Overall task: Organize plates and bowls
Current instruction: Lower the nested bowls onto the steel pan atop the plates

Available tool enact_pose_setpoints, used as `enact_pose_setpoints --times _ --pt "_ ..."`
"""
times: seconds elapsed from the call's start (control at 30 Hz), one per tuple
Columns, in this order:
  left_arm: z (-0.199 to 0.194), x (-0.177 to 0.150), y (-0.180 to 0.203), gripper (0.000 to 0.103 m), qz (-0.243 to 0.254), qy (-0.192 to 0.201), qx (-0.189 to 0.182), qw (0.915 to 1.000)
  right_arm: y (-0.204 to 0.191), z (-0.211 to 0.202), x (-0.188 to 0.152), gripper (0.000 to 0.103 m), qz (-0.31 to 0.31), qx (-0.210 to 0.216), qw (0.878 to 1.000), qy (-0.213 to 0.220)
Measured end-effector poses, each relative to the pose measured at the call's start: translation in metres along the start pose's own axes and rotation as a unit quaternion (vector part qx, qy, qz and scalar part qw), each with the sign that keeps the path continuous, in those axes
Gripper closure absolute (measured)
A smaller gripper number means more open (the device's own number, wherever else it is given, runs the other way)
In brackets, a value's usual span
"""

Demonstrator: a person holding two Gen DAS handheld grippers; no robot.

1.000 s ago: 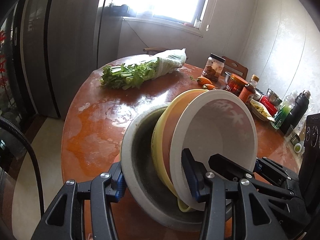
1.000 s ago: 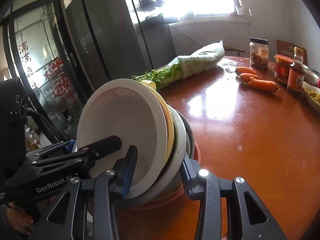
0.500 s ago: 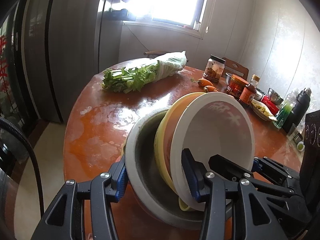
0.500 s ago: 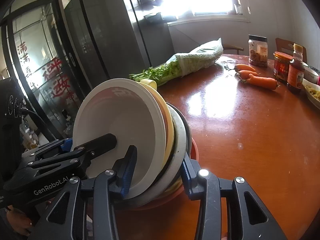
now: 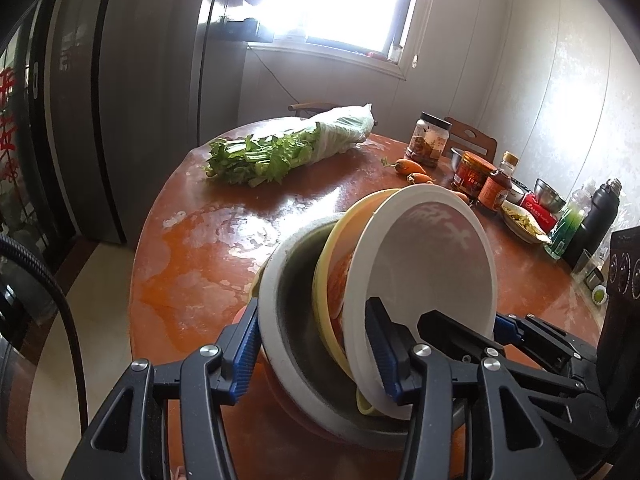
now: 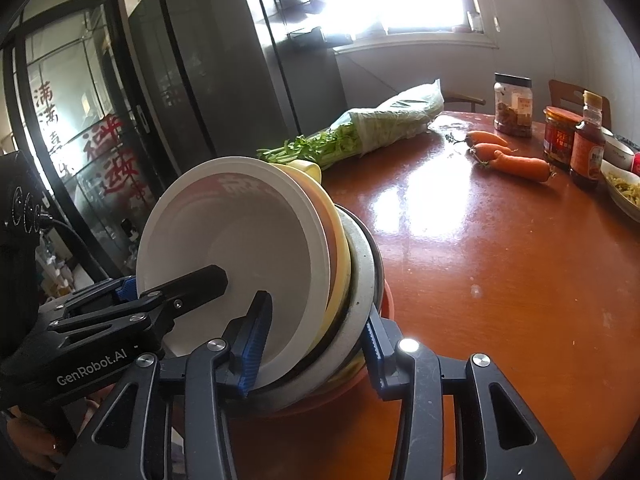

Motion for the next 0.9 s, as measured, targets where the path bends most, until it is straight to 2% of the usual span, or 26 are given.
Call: enact_pose_setpoints --times 0.57,0.7,0.9 --pt "-0.004 0.002 -0.010 0.045 -0.007 0.005 0.015 0.9999 0.006 -0.010 0.004 0.042 0.000 -0.022 1.000 0.019" --pt "-0.009 0.004 -0.013 0.038 -0.010 0.014 0.009 0.9998 0.010 -0.011 0.004 0.036 0.011 -0.024 0.999 0.017" --pt "-0.010 0.006 -0.020 0.027 -0.017 0.020 0.024 0.9994 0.011 -0.012 0.004 0.030 0.020 -0.022 1.000 0.012"
Point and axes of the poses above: each gripper's, at about its wrist camera, not at the fingertips, and z roughly the way its jaws point, y to its right, x to its top, the point moved 5 cm from there along z, roughly the way its jaws point, and after that the axes turned 3 degrees about -x, right-handed, at the moved point
